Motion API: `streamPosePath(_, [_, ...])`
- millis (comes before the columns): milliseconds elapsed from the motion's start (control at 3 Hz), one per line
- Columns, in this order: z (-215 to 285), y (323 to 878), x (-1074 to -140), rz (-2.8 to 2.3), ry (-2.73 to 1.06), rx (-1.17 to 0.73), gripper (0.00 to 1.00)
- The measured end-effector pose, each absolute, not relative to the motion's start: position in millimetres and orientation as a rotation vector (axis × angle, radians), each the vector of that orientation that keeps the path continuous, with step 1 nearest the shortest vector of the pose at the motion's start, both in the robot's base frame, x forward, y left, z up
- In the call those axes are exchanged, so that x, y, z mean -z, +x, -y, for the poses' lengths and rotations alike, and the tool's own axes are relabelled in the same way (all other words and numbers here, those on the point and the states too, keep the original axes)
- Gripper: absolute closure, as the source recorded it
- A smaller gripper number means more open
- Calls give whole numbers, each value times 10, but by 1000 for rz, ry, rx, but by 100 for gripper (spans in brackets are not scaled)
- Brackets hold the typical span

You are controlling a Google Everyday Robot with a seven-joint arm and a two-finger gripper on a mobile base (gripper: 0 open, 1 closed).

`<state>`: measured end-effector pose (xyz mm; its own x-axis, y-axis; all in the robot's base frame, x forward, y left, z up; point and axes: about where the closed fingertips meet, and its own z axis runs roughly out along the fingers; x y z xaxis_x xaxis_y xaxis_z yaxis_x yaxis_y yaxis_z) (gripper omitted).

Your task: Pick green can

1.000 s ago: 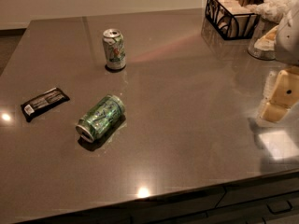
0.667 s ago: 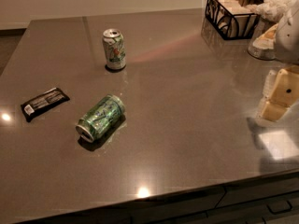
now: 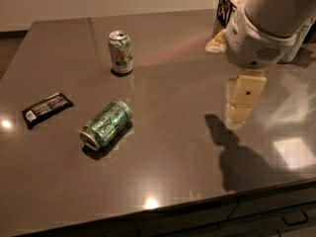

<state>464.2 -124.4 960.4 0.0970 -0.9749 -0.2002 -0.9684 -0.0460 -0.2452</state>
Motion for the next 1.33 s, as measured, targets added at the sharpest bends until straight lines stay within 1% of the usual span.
streamPosePath(667, [351,4821,-9311,-1664,-2325,-45,0])
streamPosePath(1333, [-232,4768,-8969,-1491,-2519,-84,0])
